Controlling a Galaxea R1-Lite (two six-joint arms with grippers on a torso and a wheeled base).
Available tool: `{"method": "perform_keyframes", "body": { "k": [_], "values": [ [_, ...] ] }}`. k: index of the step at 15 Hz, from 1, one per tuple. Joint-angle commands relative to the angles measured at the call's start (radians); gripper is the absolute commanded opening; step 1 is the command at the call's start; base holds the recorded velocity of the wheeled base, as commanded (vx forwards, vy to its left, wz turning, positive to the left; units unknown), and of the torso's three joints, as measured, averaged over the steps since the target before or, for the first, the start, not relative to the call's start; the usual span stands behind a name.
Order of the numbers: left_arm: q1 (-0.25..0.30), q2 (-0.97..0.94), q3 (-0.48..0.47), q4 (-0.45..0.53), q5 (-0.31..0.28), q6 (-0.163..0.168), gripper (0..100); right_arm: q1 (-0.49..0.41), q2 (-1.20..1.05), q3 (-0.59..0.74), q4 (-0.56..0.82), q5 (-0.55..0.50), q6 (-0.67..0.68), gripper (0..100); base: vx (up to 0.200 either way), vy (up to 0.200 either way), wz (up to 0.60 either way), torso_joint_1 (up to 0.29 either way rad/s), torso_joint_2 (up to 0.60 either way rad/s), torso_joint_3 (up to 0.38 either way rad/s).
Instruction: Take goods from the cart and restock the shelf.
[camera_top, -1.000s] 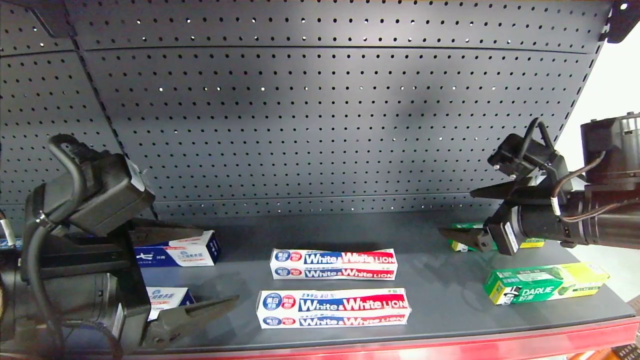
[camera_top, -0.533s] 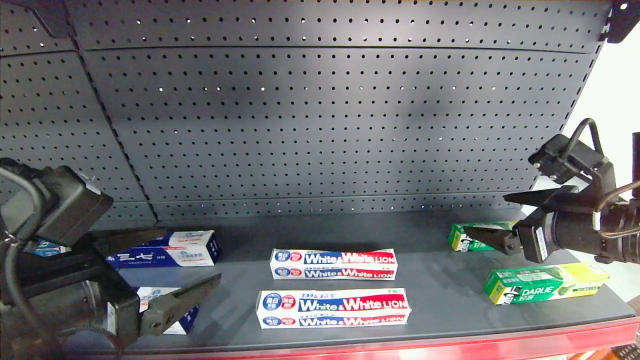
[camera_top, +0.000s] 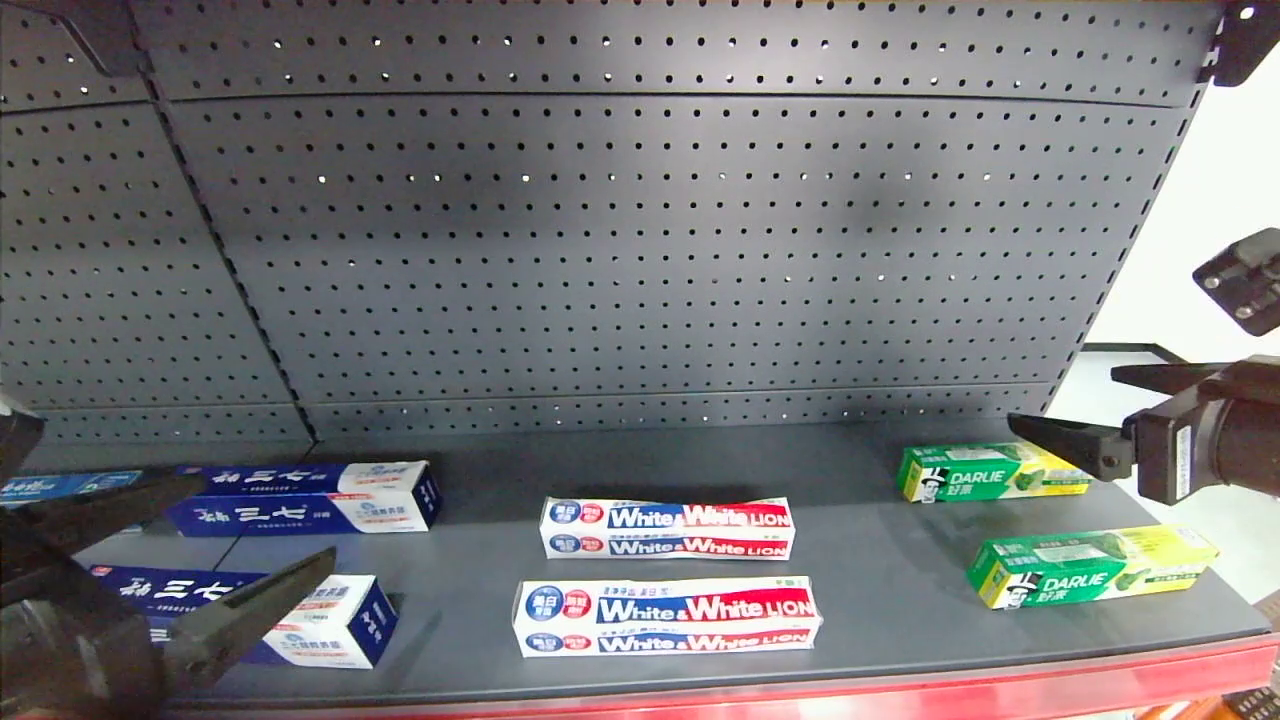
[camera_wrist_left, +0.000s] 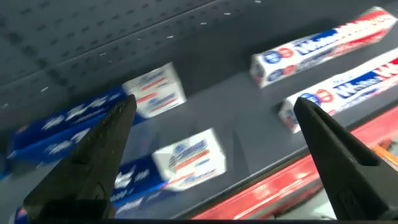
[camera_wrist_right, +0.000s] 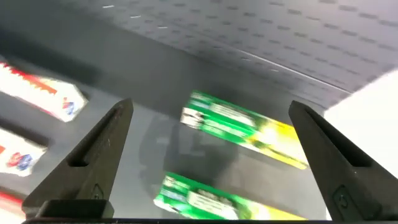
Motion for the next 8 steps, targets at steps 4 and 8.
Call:
{"method": "perform_keyframes", "body": {
  "k": [4,8],
  "values": [
    [0.111,-0.223,0.129,0.000,-0.001,-0.067,100,-0.087,-0.204,0.115,-0.001,-0.033,0.033,100,0.000,0.000,0.00,0.000,0.00,0.000],
    [0.146,-0.392,0.218,0.008,0.062,-0.081,100,-0.116,-0.316,0.154,0.000,-0.033,0.085,100,0.000,0.000,0.00,0.000,0.00,0.000]
  ]
}}
